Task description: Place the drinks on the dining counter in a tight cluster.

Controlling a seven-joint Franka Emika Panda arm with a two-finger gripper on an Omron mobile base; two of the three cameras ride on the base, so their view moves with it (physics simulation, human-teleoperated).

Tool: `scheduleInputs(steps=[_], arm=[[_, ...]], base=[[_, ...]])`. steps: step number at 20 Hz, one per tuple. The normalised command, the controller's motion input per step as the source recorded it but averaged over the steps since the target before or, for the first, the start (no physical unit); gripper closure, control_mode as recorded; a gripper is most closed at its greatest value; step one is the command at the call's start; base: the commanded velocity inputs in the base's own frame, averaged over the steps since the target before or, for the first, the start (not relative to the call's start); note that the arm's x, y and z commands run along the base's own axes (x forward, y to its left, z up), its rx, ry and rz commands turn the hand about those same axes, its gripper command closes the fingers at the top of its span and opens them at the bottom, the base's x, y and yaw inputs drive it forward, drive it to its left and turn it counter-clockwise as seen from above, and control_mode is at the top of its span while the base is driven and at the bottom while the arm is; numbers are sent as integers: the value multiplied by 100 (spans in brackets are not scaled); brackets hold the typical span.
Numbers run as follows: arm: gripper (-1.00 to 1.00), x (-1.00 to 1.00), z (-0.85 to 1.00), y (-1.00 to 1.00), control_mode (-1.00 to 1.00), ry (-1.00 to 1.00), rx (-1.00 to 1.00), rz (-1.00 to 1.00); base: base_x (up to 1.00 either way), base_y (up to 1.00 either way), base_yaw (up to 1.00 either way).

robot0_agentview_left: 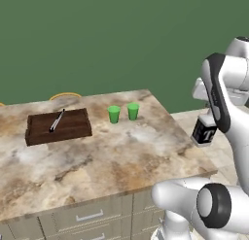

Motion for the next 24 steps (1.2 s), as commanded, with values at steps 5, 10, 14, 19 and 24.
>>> scheduleInputs(steps=[5, 10, 14, 19, 24], arm=[[100, 0, 0, 0, 100, 0, 0, 0], [100, 13, -3, 31, -100, 0, 0, 0], [100, 52, -17, 100, -100, 0, 0, 10], [100, 52, -9, 85, -100, 3, 0, 7], [100, 58, -40, 29, -100, 14, 0, 2]], base=[[0, 0, 0], [0, 2, 0], [0, 0, 0], [0, 0, 0], [0, 0, 0]])
